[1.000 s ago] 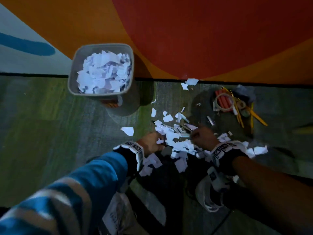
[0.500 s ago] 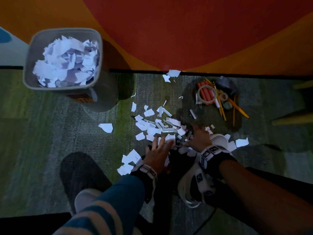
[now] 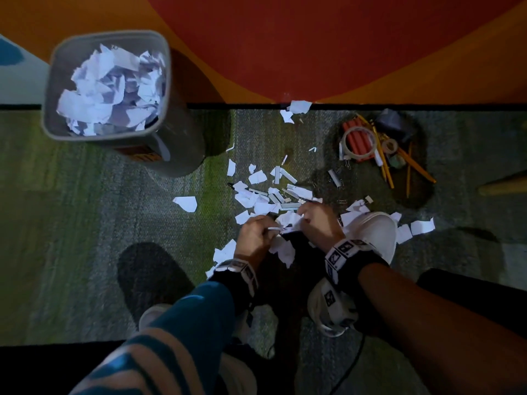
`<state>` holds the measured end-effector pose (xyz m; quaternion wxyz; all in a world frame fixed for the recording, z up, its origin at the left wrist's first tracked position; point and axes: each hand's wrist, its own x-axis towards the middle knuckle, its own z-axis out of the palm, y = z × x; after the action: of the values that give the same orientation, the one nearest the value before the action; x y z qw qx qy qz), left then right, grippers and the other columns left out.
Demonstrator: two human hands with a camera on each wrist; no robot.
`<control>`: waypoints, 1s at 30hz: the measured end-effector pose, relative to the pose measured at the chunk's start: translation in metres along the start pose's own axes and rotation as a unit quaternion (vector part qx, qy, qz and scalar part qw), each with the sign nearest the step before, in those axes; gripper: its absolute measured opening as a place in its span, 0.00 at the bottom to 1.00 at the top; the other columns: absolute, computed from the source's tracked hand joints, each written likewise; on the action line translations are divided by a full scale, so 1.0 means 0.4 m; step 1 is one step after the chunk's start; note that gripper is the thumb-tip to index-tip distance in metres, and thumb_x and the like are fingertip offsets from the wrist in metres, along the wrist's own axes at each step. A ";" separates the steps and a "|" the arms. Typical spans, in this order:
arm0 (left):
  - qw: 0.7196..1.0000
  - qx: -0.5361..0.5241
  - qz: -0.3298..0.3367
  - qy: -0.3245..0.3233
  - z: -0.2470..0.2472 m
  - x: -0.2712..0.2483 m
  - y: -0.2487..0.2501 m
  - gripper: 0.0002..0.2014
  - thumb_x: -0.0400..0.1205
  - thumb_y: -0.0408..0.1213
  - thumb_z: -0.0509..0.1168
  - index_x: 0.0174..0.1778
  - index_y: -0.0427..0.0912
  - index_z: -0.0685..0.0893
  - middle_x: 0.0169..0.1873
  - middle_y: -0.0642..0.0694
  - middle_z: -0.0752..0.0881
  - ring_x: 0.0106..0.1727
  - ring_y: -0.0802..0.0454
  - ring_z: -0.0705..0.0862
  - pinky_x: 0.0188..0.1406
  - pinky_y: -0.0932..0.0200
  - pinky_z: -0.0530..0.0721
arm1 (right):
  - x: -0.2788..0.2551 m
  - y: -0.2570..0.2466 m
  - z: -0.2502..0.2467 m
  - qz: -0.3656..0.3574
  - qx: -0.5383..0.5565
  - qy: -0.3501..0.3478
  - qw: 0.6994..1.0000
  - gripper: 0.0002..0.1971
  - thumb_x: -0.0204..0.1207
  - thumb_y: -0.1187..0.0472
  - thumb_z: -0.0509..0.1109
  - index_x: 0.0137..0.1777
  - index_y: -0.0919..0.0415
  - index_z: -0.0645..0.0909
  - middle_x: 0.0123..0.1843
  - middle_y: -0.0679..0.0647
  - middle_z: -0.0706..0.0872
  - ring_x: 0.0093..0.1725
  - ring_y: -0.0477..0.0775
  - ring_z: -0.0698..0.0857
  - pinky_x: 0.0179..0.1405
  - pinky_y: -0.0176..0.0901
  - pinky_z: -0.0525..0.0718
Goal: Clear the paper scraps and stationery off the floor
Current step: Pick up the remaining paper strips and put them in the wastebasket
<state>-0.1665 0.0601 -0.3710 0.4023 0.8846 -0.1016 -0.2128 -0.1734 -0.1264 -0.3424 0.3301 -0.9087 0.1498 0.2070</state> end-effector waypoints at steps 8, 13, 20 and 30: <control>0.990 -0.077 -0.116 0.036 -0.074 -0.070 -0.044 0.06 0.76 0.35 0.77 0.47 0.49 0.94 0.41 0.54 0.93 0.44 0.54 0.91 0.46 0.66 0.84 | 0.006 -0.024 0.032 0.011 -0.077 -0.020 0.997 0.16 0.80 0.64 0.66 0.67 0.61 0.83 0.66 0.59 0.84 0.66 0.60 0.81 0.61 0.44 0.76; 0.986 0.001 -0.149 -0.069 -0.019 -0.096 -0.030 0.16 0.74 0.42 0.78 0.57 0.48 0.90 0.47 0.43 0.91 0.48 0.43 0.88 0.50 0.51 0.84 | 0.008 -0.046 0.084 0.002 -0.111 -0.016 0.994 0.25 0.76 0.51 0.73 0.73 0.55 0.78 0.70 0.59 0.77 0.72 0.62 0.73 0.69 0.53 0.76; 0.977 0.012 -0.203 0.059 0.124 -0.097 0.020 0.36 0.68 0.40 0.74 0.75 0.52 0.72 0.63 0.44 0.77 0.56 0.45 0.81 0.54 0.47 0.86 | 0.020 -0.048 0.123 -0.055 -0.135 0.027 0.989 0.15 0.70 0.62 0.76 0.58 0.59 0.86 0.61 0.61 0.78 0.63 0.66 0.78 0.56 0.57 0.83; 0.983 0.042 -0.174 0.050 0.099 -0.065 -0.003 0.14 0.78 0.32 0.72 0.59 0.40 0.87 0.54 0.41 0.83 0.50 0.41 0.83 0.42 0.58 0.72 | 0.072 -0.034 0.032 0.021 0.051 0.030 0.998 0.08 0.67 0.62 0.73 0.36 0.69 0.87 0.30 0.65 0.77 0.37 0.55 0.83 0.36 0.43 0.71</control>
<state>-0.2076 0.0436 -0.3875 0.3264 0.9144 0.0653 -0.2305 -0.1464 -0.1120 -0.3576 0.3670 -0.8931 0.1889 0.1789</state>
